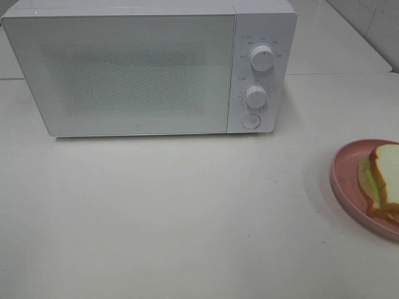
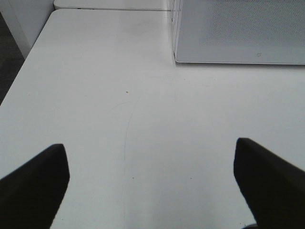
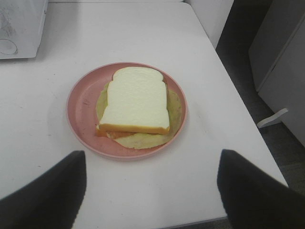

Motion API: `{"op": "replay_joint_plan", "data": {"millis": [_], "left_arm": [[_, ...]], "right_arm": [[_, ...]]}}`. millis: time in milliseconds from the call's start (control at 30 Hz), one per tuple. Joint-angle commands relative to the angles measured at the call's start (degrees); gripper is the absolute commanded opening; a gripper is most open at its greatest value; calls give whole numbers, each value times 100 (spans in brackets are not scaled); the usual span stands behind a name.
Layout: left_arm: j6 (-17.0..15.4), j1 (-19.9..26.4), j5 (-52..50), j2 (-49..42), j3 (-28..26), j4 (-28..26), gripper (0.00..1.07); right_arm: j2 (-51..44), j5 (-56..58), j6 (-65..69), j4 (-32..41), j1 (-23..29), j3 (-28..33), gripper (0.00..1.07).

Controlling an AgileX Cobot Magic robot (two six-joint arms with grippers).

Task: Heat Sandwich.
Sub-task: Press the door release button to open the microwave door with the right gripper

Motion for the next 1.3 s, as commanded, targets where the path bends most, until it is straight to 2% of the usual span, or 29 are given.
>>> {"op": "replay_joint_plan", "data": {"millis": [33,1300], "left_arm": [[-11,6,-74,-69,11,0,86],[-11,6,-74,-69,11,0,86]], "right_arm": [[-149,-46,11,-40,-11,17,74],[-149,-46,149,-103,-11,17,74]]}}
